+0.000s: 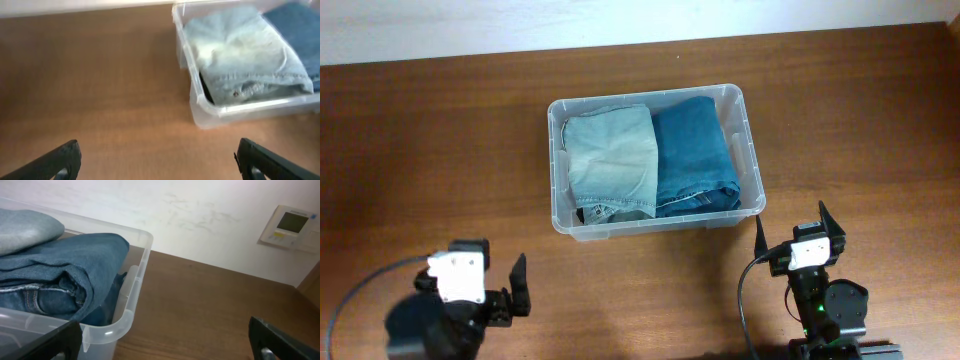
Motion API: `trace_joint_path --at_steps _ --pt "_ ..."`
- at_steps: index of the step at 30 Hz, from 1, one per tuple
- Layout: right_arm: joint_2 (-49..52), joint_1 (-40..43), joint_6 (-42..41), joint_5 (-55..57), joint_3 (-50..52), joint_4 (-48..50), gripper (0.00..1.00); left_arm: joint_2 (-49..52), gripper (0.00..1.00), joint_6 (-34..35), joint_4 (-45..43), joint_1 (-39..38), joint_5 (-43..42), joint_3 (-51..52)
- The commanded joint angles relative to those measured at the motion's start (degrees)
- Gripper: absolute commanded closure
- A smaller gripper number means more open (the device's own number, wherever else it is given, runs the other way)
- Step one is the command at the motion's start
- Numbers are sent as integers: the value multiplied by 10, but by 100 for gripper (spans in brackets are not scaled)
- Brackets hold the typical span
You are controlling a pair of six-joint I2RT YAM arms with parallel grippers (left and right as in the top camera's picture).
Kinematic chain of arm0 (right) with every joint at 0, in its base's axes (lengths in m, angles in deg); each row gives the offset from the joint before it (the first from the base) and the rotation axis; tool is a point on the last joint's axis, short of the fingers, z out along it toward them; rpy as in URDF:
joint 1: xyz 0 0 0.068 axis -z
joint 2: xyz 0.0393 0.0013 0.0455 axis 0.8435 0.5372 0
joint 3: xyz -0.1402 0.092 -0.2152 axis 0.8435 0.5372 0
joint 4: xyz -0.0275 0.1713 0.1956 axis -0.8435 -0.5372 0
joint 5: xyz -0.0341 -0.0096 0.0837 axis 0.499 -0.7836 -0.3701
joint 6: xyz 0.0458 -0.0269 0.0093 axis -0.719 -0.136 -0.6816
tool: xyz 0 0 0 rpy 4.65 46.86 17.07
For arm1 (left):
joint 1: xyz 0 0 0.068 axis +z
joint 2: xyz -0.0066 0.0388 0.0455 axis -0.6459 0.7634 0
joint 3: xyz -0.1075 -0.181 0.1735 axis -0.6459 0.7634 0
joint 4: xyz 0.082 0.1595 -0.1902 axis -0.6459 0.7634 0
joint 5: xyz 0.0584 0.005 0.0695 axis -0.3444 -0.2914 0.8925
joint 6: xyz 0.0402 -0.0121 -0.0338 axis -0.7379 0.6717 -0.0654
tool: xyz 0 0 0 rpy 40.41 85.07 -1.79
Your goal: Pack container
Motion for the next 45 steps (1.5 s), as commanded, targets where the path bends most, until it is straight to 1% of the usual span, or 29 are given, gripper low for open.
trace_joint_path --at_steps 1,5,8,9,11,12,13,15,19,22,32,35,45 --pt "-6 4 0 -3 5 1 1 -70 0 -11 -83 -6 15 101" --pt "-6 4 0 -3 5 1 1 -153 1 -11 -283 -6 10 241" --pt "-6 4 0 -3 5 1 1 -185 1 -12 -428 -6 3 324" --pt "-6 4 0 -3 5 1 1 -191 1 -14 -538 -6 4 381" --pt "-6 4 0 -3 5 1 1 -191 1 -14 -617 -6 6 425" --pt "-6 4 0 -3 5 1 1 -191 1 -13 -640 -6 7 442" --pt "-6 4 0 -3 5 1 1 -194 1 -16 -609 -6 19 433" --pt "-6 4 0 -3 5 1 1 -202 1 -16 -595 -7 24 437" --pt "-6 4 0 -3 5 1 1 -219 1 -16 -534 -7 23 437" --pt "-6 4 -1 -3 5 1 1 -219 0 -16 -460 -7 24 436" --pt "-6 4 0 -3 5 1 1 -211 1 -16 -466 -9 30 436" --pt "-6 4 0 -3 5 1 1 -229 1 -16 -466 -20 29 436" --pt "-6 4 0 -3 5 1 1 -229 1 -16 -466 -25 29 436"
